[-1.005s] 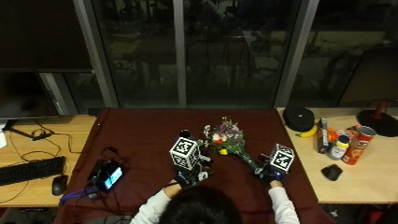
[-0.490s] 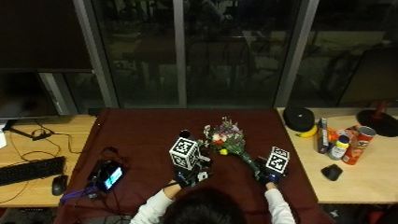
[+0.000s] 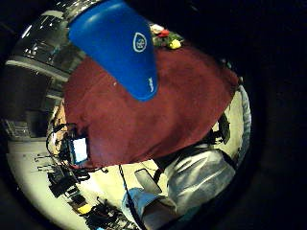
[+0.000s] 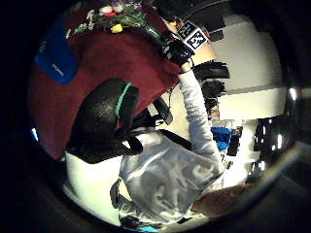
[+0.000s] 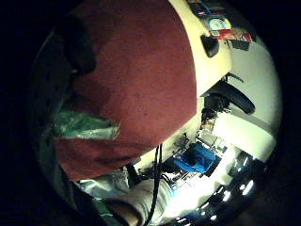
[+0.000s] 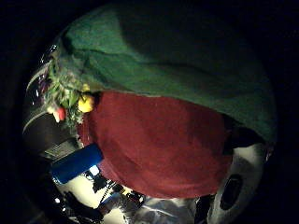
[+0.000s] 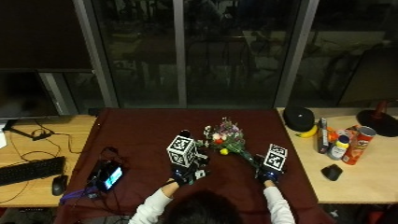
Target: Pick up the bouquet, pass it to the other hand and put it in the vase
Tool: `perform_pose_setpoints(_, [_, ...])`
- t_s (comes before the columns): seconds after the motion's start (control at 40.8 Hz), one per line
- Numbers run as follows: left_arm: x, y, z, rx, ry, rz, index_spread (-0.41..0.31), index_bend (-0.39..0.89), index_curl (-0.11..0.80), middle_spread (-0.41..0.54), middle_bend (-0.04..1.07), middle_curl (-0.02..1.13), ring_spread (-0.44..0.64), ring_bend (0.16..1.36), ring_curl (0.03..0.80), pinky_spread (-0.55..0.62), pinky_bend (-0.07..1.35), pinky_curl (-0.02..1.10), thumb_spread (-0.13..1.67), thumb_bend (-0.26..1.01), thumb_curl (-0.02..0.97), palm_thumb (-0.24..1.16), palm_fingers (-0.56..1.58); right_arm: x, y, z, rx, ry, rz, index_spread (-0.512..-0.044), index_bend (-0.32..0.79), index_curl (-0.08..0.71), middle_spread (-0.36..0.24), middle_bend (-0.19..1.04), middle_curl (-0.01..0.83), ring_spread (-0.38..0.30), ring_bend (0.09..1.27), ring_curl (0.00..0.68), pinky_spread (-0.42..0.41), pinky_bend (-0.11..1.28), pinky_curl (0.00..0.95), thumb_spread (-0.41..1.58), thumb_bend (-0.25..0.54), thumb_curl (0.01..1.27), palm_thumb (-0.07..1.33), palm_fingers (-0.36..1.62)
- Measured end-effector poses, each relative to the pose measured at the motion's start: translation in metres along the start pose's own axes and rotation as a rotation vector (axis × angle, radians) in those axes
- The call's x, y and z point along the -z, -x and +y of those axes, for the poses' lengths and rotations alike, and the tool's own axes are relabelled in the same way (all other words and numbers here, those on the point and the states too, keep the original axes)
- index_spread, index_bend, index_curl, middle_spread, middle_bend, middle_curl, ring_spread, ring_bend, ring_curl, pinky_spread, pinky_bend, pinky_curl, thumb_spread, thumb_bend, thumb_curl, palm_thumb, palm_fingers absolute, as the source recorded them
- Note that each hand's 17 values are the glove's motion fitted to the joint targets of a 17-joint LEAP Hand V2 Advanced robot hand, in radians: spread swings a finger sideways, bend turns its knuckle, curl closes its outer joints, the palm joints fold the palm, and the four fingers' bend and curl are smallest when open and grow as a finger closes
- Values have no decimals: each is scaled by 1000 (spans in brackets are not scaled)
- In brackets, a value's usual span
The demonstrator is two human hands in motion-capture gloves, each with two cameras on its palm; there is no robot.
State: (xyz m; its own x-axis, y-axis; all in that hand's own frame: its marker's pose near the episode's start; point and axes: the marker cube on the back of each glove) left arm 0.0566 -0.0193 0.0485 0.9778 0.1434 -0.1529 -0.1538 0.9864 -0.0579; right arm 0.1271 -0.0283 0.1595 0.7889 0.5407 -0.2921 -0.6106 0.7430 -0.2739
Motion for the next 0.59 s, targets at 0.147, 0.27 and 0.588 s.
perform_pose_setpoints(0.147, [-1, 7, -3, 14, 22, 31, 19, 149, 297, 239, 187, 322, 423, 576, 262, 368, 428, 332, 1125, -22, 320, 371, 246, -3, 1, -27, 55, -291, -122, -233, 111, 299, -192, 563, 543, -218, 714, 459, -258, 593, 392, 1202, 80, 385, 1012, 1392])
perform_pose_setpoints(0.27, [3, 7, -9, 13, 21, 51, 21, 156, 302, 248, 193, 327, 447, 577, 262, 377, 403, 327, 1128, -22, 317, 363, 260, -9, 8, 7, 121, -157, -300, -227, 333, 378, -187, 684, 591, -211, 828, 510, -255, 566, 407, 1084, -17, 366, 920, 1561])
perform_pose_setpoints(0.588, [54, -8, -48, -28, -138, 369, 35, 164, 318, 267, 190, 337, 469, 575, 264, 452, 321, 308, 1138, -15, 319, 375, 273, 57, 45, 3, 374, -658, -906, -214, 501, 494, -180, 815, 643, -195, 949, 561, -257, 652, 457, 966, -11, 425, 982, 1461])
